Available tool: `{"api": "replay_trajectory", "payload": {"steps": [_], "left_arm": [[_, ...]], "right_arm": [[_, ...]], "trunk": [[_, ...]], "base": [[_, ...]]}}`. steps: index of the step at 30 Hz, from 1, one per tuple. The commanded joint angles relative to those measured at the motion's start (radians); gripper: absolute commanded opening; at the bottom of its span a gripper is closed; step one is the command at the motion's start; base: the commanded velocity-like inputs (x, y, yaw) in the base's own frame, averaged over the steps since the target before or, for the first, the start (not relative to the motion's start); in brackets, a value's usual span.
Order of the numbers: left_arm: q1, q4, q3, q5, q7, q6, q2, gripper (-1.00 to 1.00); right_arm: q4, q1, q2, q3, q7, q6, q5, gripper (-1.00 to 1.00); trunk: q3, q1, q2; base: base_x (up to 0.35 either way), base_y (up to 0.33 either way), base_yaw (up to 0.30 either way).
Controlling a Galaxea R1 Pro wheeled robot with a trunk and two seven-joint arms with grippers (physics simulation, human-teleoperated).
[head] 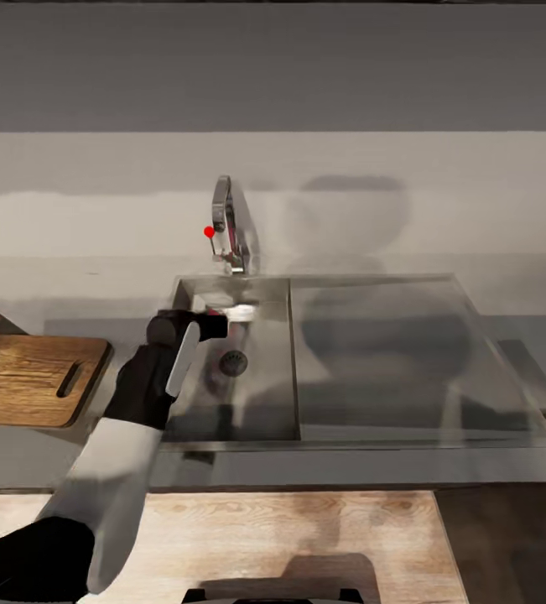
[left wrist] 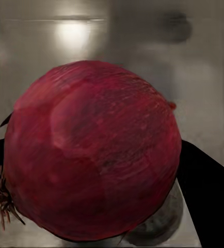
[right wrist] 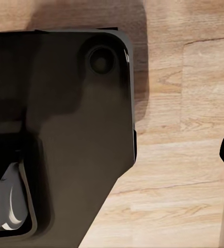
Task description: In the kitchen, take the Vidalia onion out of the sink, dice it on the chopping board with the paring knife, put the diced onion into the bowl on the countertop, then place both the paring knife and the chopping board into the sink.
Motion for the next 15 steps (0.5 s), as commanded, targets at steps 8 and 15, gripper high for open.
{"api": "replay_trajectory", "payload": {"steps": [8,15], "left_arm": [[0.266,-0.345,-0.112,-0.001,0.010,0.044,0.036,-1.00],[0.305,-0.359,-0.118,-0.001,0.010,0.044,0.040,-1.00]], "right_arm": [[-0.001,0.000,0.001,-0.009,0.007,-0.003,0.004,1.00],[-0.001,0.000,0.001,-0.009,0.007,-0.003,0.004,1.00]], "trunk": [[0.011,0.001,-0.001],[0.022,0.001,-0.001]], "base": [[-0.028,0.000,0.000],[-0.133,0.000,0.000]]}}
